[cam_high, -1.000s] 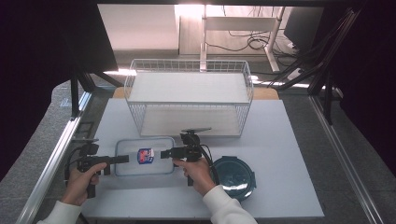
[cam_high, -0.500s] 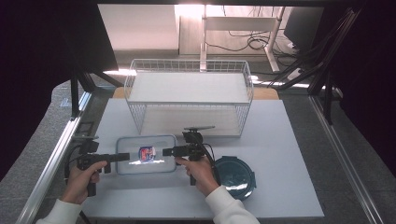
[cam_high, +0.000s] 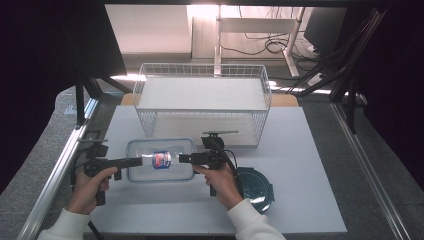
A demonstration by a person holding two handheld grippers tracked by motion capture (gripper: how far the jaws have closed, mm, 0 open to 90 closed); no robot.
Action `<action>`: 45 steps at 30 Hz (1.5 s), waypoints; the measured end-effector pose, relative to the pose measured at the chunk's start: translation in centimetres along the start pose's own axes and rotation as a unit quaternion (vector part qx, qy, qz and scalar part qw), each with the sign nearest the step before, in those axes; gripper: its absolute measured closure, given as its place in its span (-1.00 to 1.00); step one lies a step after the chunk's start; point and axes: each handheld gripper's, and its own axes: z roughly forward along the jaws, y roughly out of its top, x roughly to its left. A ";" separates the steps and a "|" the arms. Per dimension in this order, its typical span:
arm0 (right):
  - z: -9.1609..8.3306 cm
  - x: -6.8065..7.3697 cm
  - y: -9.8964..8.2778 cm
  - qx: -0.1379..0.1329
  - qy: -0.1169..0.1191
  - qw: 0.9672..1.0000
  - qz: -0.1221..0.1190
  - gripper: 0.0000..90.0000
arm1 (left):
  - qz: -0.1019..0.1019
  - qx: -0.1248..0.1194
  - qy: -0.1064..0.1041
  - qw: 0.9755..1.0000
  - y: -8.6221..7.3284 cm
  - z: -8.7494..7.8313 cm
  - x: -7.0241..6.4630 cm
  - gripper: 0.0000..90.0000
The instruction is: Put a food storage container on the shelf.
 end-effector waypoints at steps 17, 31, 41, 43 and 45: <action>-3.9 0.4 1.3 -0.033 -0.012 0.999 -0.030 -0.23 | 0.036 -0.009 -0.011 0.999 2.2 0.1 -3.2 -0.18; -6.5 0.3 2.5 -0.053 -0.019 0.998 -0.037 -0.22 | 0.054 -0.011 -0.019 0.998 4.3 0.3 -5.6 -0.18; -8.3 0.7 3.4 -0.064 -0.023 0.997 -0.044 -0.22 | 0.065 -0.017 -0.023 0.997 5.5 0.0 -7.0 -0.18; -8.5 0.7 3.6 -0.067 -0.023 0.997 -0.044 -0.22 | 0.067 -0.018 -0.023 0.997 5.7 0.0 -7.2 -0.18; -8.8 0.8 3.8 -0.069 -0.023 0.996 -0.045 -0.22 | 0.068 -0.020 -0.023 0.997 6.0 -0.1 -7.5 -0.18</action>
